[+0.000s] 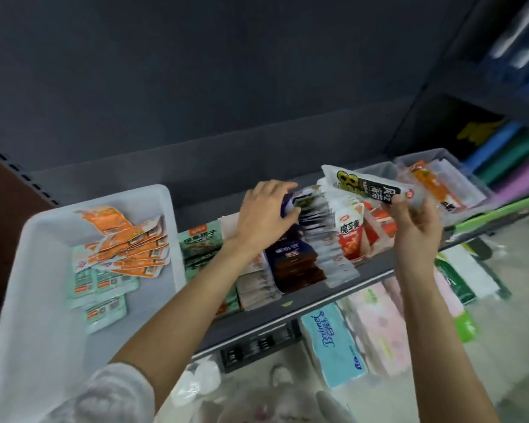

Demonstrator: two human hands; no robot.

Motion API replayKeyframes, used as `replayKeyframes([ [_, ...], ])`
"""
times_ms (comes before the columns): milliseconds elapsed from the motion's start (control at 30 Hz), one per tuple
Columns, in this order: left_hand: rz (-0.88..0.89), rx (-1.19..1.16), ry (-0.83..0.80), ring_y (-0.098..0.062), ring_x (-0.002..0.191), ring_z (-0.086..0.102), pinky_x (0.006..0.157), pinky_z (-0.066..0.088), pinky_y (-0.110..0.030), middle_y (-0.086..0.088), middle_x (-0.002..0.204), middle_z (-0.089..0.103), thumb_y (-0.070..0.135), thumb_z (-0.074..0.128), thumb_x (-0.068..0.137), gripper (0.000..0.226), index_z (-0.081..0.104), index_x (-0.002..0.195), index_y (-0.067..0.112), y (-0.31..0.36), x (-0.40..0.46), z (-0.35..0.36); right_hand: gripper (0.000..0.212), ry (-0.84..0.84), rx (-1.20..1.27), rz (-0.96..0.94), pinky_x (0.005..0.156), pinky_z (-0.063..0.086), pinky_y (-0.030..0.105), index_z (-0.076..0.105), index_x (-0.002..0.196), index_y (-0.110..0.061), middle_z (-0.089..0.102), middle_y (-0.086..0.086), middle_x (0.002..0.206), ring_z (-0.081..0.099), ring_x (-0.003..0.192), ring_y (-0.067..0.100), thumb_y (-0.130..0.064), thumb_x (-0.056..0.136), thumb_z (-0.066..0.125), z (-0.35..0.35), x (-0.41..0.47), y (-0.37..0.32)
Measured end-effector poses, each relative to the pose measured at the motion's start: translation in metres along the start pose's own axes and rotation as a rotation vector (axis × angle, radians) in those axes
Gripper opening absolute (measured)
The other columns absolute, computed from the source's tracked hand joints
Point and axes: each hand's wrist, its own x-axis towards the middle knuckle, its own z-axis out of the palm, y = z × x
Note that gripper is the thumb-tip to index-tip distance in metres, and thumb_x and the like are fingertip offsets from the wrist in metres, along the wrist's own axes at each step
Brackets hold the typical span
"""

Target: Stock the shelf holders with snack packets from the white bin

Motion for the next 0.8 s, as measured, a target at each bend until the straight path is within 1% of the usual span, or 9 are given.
replayKeyframes([
  [67, 0.018, 0.125, -0.031, -0.02, 0.123, 0.042, 0.1, 0.028, -0.033, 0.001, 0.13, 0.052, 0.038, 0.052, 0.091, 0.046, 0.047, 0.134, 0.021, 0.008, 0.017, 0.016, 0.014, -0.067, -0.079, -0.044, 0.076, 0.052, 0.026, 0.058, 0.084, -0.029, 0.066, -0.017, 0.078, 0.062, 0.081, 0.006, -0.021, 0.095, 0.055, 0.001, 0.023, 0.0],
  [133, -0.003, 0.238, -0.061, -0.02, 0.125, 0.04, 0.102, 0.025, -0.033, 0.0, 0.132, 0.051, 0.04, 0.048, 0.093, 0.047, 0.045, 0.136, 0.02, 0.011, 0.032, 0.028, 0.014, -0.161, -0.127, -0.077, 0.077, 0.052, 0.03, 0.057, 0.086, -0.03, 0.065, -0.013, 0.083, 0.062, 0.083, 0.008, -0.021, 0.096, 0.053, 0.004, 0.046, 0.001],
  [200, -0.03, 0.292, -0.113, -0.02, 0.124, 0.042, 0.104, 0.023, -0.034, 0.0, 0.13, 0.054, 0.041, 0.045, 0.094, 0.044, 0.05, 0.132, 0.021, 0.007, 0.037, 0.032, 0.014, -0.259, -0.188, -0.132, 0.076, 0.052, 0.032, 0.056, 0.088, -0.029, 0.064, -0.008, 0.086, 0.063, 0.084, 0.011, -0.02, 0.097, 0.051, 0.012, 0.061, 0.004],
  [300, 0.005, 0.284, -0.15, -0.019, 0.118, 0.048, 0.108, 0.019, -0.037, 0.002, 0.121, 0.062, 0.038, 0.045, 0.094, 0.035, 0.058, 0.124, 0.026, 0.008, 0.035, 0.036, 0.008, -0.437, -0.32, -0.222, 0.07, 0.052, 0.036, 0.058, 0.095, -0.022, 0.066, 0.004, 0.085, 0.064, 0.08, 0.022, -0.021, 0.097, 0.05, 0.024, 0.085, 0.008],
  [433, 0.011, 0.244, -0.122, -0.019, 0.115, 0.05, 0.109, 0.02, -0.038, 0.006, 0.118, 0.065, 0.032, 0.048, 0.094, 0.029, 0.065, 0.117, 0.028, 0.007, 0.029, 0.037, 0.008, -0.66, -0.62, -0.51, 0.067, 0.047, 0.035, 0.06, 0.097, -0.013, 0.065, 0.002, 0.084, 0.061, 0.08, 0.021, -0.015, 0.094, 0.053, 0.05, 0.104, 0.023],
  [500, 0.012, 0.233, -0.112, -0.019, 0.112, 0.052, 0.105, 0.024, -0.036, 0.007, 0.114, 0.067, 0.031, 0.049, 0.093, 0.027, 0.068, 0.112, 0.026, 0.008, 0.031, 0.039, 0.011, -0.76, -0.722, -0.576, 0.069, 0.048, 0.036, 0.06, 0.1, -0.015, 0.066, 0.001, 0.091, 0.061, 0.084, 0.023, -0.014, 0.094, 0.051, 0.064, 0.107, 0.032],
  [567, 0.012, 0.224, -0.093, -0.02, 0.108, 0.054, 0.102, 0.028, -0.036, 0.006, 0.109, 0.068, 0.029, 0.051, 0.092, 0.025, 0.069, 0.108, 0.025, 0.01, 0.032, 0.04, 0.016, -0.874, -0.847, -0.604, 0.076, 0.048, 0.039, 0.059, 0.105, -0.018, 0.067, 0.002, 0.1, 0.062, 0.092, 0.026, -0.016, 0.095, 0.046, 0.079, 0.106, 0.042],
  [667, 0.004, 0.219, -0.062, -0.022, 0.104, 0.056, 0.099, 0.032, -0.037, 0.004, 0.102, 0.07, 0.027, 0.054, 0.09, 0.022, 0.07, 0.105, 0.022, 0.009, 0.031, 0.042, 0.03, -1.046, -1.105, -0.688, 0.086, 0.034, 0.037, 0.06, 0.115, -0.02, 0.065, 0.001, 0.114, 0.055, 0.107, 0.023, -0.019, 0.098, 0.035, 0.096, 0.102, 0.058],
  [800, 0.016, 0.232, -0.037, -0.021, 0.105, 0.055, 0.099, 0.032, -0.036, 0.002, 0.099, 0.07, 0.027, 0.055, 0.09, 0.022, 0.068, 0.106, 0.02, 0.006, 0.029, 0.042, 0.038, -1.054, -1.149, -0.665, 0.087, 0.02, 0.033, 0.058, 0.124, -0.025, 0.054, -0.007, 0.126, 0.036, 0.119, 0.015, -0.023, 0.099, 0.029, 0.097, 0.104, 0.066],
])
